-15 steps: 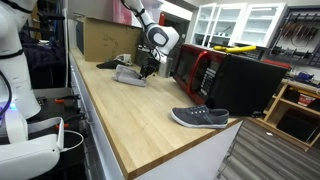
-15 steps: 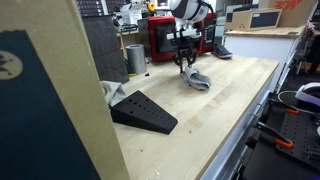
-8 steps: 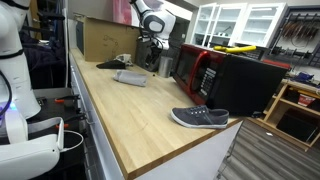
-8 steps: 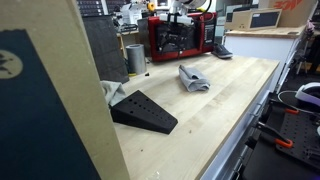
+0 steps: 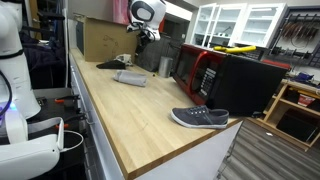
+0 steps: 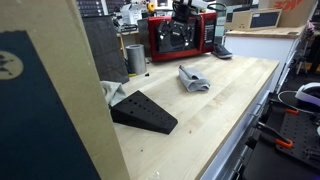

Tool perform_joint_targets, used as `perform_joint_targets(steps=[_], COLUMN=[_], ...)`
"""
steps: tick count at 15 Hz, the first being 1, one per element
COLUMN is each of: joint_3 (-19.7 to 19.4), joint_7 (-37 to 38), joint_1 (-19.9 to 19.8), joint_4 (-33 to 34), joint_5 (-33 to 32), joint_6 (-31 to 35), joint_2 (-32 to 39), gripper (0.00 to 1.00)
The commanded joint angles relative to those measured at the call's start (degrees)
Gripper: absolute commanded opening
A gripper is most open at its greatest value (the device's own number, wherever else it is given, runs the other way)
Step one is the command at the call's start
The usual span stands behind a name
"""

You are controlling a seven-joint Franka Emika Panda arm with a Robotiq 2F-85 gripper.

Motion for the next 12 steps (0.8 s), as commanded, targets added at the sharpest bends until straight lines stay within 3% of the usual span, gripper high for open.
perform_joint_targets(steps=[1,6,12], joint_3=[-1.23,-2.88,-2.25], joint_7=[-6.96,-16.18,-20.36], joint_1=[-0.41,-0.54,1.25], joint_4=[-6.26,-9.54,-9.65], joint_5=[-2.97,-15.75,-32.72], joint_6=[-7.60,-12.79,-8.84], joint_2=[-3.70,-2.72,-1.50], gripper=[1.00,1.00,1.00])
